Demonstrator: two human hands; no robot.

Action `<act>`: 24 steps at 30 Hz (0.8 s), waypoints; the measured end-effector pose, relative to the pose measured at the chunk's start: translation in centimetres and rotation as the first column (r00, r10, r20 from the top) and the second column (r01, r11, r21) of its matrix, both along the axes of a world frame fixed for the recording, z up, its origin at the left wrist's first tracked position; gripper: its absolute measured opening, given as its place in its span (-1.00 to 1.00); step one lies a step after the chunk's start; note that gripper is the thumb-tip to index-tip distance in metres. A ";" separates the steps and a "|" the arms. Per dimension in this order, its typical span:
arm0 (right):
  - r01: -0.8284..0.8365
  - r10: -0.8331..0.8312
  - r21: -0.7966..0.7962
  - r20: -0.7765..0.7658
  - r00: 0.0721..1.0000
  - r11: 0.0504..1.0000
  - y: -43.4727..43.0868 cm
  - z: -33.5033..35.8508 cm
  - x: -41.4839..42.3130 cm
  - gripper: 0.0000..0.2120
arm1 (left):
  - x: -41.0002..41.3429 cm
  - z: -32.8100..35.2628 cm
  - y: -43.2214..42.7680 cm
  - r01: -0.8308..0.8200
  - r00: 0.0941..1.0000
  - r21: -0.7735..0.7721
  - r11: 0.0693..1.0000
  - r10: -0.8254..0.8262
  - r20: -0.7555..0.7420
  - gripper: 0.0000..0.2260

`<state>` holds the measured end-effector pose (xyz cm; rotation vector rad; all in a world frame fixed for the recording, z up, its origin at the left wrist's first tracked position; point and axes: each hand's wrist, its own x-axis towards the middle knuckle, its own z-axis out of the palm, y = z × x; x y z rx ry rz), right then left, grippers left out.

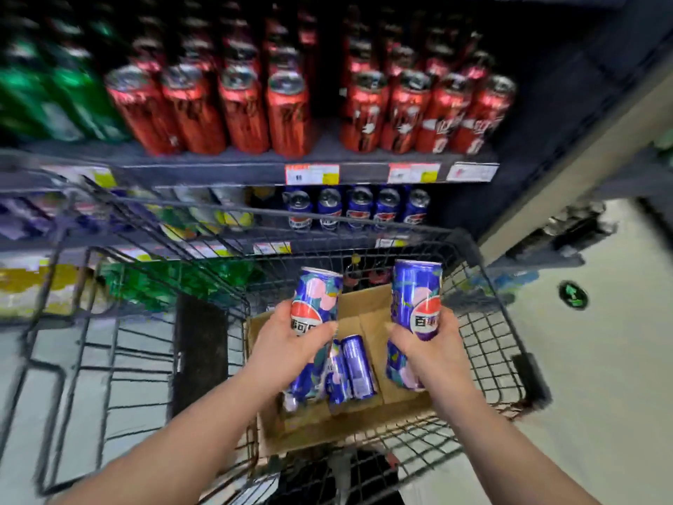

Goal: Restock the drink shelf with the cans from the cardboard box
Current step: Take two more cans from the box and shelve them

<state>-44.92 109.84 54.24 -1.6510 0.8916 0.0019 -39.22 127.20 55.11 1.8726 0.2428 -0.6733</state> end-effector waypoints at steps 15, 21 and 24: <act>-0.211 0.178 0.066 0.330 0.927 0.975 4.9 13.6 -11.6 -0.54 | -12.2 12.7 4.8 -0.058 0.985 -0.226 0.972 0.092 0.144 -0.47; -0.246 0.240 -0.043 0.428 0.871 0.968 8.8 17.2 -17.1 -0.60 | -18.0 16.8 8.9 -0.085 0.948 -0.190 0.978 0.139 0.287 -0.66; -0.289 0.281 -0.055 0.461 0.842 0.956 11.2 19.5 -18.2 -0.51 | -19.4 18.8 11.7 -0.099 0.926 -0.186 0.978 0.159 0.343 -0.63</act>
